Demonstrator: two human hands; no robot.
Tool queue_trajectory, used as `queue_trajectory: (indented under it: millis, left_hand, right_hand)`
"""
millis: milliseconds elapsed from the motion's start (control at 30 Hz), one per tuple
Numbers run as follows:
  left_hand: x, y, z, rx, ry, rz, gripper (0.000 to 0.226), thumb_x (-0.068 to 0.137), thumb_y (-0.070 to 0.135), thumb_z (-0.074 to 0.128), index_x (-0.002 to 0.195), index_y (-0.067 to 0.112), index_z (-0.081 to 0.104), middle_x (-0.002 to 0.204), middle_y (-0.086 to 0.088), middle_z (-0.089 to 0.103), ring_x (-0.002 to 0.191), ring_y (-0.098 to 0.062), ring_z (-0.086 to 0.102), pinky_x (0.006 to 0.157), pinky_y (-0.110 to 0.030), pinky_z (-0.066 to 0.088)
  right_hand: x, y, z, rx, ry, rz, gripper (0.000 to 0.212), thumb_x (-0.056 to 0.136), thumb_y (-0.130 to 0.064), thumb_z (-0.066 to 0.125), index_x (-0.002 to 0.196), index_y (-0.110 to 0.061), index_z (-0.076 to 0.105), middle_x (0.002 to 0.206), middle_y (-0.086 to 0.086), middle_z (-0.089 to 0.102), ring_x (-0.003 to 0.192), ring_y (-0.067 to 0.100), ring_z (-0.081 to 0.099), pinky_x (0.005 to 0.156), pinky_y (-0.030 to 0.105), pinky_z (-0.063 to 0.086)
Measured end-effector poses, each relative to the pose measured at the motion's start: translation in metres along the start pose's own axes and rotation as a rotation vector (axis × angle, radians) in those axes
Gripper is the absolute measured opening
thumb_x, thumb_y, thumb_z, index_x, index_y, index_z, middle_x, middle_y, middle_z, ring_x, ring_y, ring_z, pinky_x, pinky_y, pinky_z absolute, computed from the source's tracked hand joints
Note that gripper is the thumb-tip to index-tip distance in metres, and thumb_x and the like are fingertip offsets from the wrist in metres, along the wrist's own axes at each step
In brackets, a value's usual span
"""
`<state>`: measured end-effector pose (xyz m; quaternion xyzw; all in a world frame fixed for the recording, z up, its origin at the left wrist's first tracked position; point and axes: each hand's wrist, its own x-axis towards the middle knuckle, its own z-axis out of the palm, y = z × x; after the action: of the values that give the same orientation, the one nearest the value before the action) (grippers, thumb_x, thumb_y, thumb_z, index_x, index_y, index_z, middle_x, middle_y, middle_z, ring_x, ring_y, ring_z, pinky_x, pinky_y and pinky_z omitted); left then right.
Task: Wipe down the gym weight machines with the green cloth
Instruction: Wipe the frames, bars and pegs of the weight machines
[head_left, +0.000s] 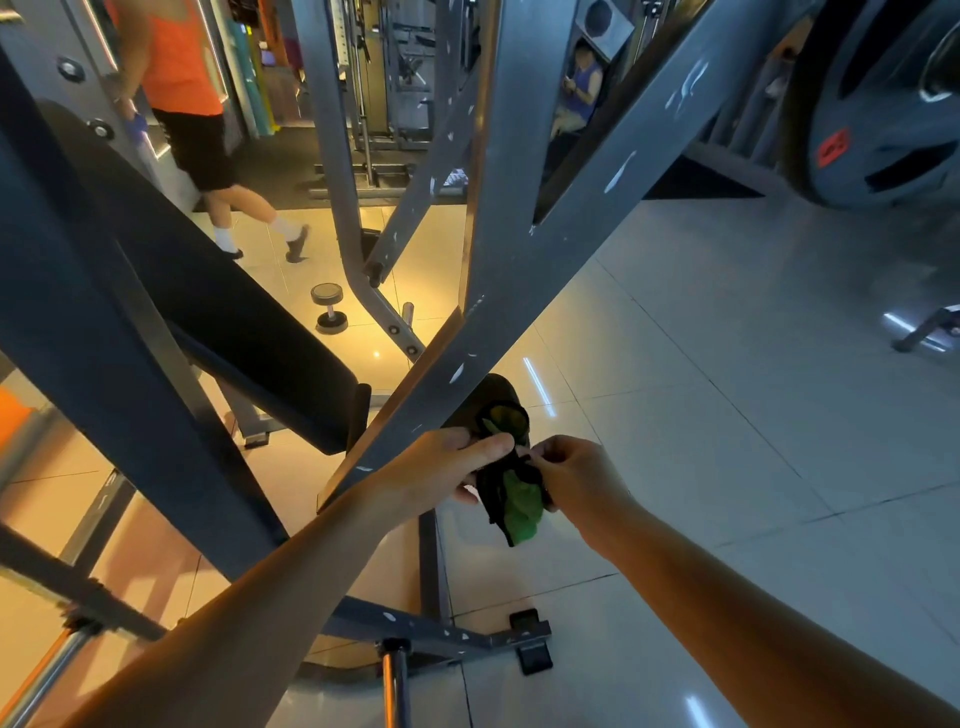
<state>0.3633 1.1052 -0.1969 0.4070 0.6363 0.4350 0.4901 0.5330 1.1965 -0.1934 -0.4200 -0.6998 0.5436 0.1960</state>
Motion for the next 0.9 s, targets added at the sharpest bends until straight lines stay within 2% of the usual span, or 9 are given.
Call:
queue_trajectory:
  millis: [100, 200, 400, 500, 567, 633, 733, 800, 900]
  left_hand:
    - [0.004, -0.005, -0.005, -0.080, -0.030, 0.006, 0.057, 0.085, 0.054, 0.073, 0.127, 0.019, 0.061, 0.119, -0.003, 0.073, 0.112, -0.022, 0.070, 0.096, -0.043, 0.058]
    - [0.006, -0.012, -0.011, -0.166, -0.025, 0.031, 0.062, 0.080, 0.042, 0.081, 0.133, 0.019, 0.059, 0.125, -0.003, 0.071, 0.117, -0.023, 0.068, 0.096, -0.045, 0.058]
    - [0.012, -0.030, -0.021, -0.290, 0.063, 0.011, 0.050, 0.076, 0.016, 0.078, 0.119, -0.003, 0.060, 0.105, -0.017, 0.068, 0.098, -0.029, 0.071, 0.080, -0.035, 0.058]
    - [0.012, -0.030, -0.021, -0.303, 0.192, -0.030, 0.021, 0.091, -0.002, 0.063, 0.111, -0.003, 0.063, 0.104, -0.018, 0.067, 0.097, -0.028, 0.072, 0.079, -0.037, 0.061]
    - [0.009, -0.023, -0.019, -0.155, 0.382, -0.043, 0.024, 0.093, -0.003, 0.060, 0.114, 0.008, 0.064, 0.111, -0.009, 0.066, 0.109, -0.028, 0.067, 0.094, -0.044, 0.058]
    - [0.002, -0.013, -0.013, 0.053, 0.502, 0.107, 0.034, 0.094, 0.005, 0.065, 0.126, 0.017, 0.060, 0.121, 0.004, 0.061, 0.116, -0.014, 0.060, 0.100, -0.035, 0.052]
    - [-0.006, 0.005, -0.005, 0.376, 0.345, 0.325, 0.039, 0.092, 0.033, 0.072, 0.127, 0.034, 0.057, 0.124, 0.016, 0.055, 0.119, -0.002, 0.050, 0.096, -0.016, 0.041]
    - [-0.005, 0.018, -0.001, 0.620, 0.292, 0.395, 0.032, 0.089, 0.042, 0.072, 0.118, 0.034, 0.063, 0.117, 0.018, 0.059, 0.115, -0.003, 0.049, 0.102, -0.023, 0.041]
    - [-0.002, 0.047, 0.004, 0.685, 0.379, 0.487, 0.013, 0.094, 0.032, 0.070, 0.103, 0.023, 0.074, 0.097, 0.016, 0.068, 0.097, -0.003, 0.058, 0.105, -0.037, 0.045]
  right_hand:
    - [0.003, 0.002, -0.005, -0.009, -0.032, -0.061, 0.028, 0.090, -0.036, 0.075, 0.081, -0.010, 0.067, 0.068, -0.001, 0.065, 0.058, 0.006, 0.059, 0.056, 0.019, 0.047]
    - [0.005, 0.003, -0.010, 0.039, -0.069, -0.100, 0.026, 0.092, -0.030, 0.073, 0.080, -0.010, 0.064, 0.067, -0.001, 0.064, 0.059, 0.009, 0.060, 0.057, 0.021, 0.049]
    - [0.007, 0.010, -0.016, 0.393, -0.164, 0.013, 0.030, 0.098, -0.030, 0.061, 0.086, -0.003, 0.056, 0.078, 0.008, 0.059, 0.068, 0.015, 0.062, 0.060, 0.027, 0.050]
    - [0.007, 0.012, -0.016, 0.397, -0.172, 0.021, 0.027, 0.101, -0.027, 0.057, 0.088, -0.003, 0.056, 0.083, 0.010, 0.060, 0.076, 0.018, 0.065, 0.064, 0.029, 0.053]
    - [0.007, 0.012, -0.017, 0.366, -0.175, -0.013, 0.033, 0.093, -0.037, 0.062, 0.092, -0.004, 0.058, 0.086, 0.010, 0.062, 0.082, 0.021, 0.066, 0.069, 0.031, 0.055]
    - [0.008, 0.009, -0.019, 0.307, -0.178, -0.068, 0.034, 0.086, -0.039, 0.068, 0.095, -0.006, 0.061, 0.089, 0.010, 0.064, 0.088, 0.025, 0.067, 0.073, 0.033, 0.056]
    - [0.012, 0.003, -0.023, 0.250, -0.187, -0.171, 0.009, 0.091, -0.009, 0.072, 0.095, -0.009, 0.064, 0.087, 0.007, 0.072, 0.085, 0.024, 0.070, 0.073, 0.033, 0.057]
    - [0.011, -0.010, -0.028, 0.179, -0.171, -0.256, 0.014, 0.091, 0.002, 0.069, 0.096, -0.011, 0.067, 0.083, 0.000, 0.074, 0.080, 0.017, 0.071, 0.070, 0.028, 0.056]
    - [0.013, -0.029, -0.036, 0.062, -0.004, -0.345, 0.025, 0.088, 0.002, 0.073, 0.089, -0.023, 0.072, 0.082, -0.006, 0.074, 0.076, 0.011, 0.070, 0.067, 0.025, 0.054]
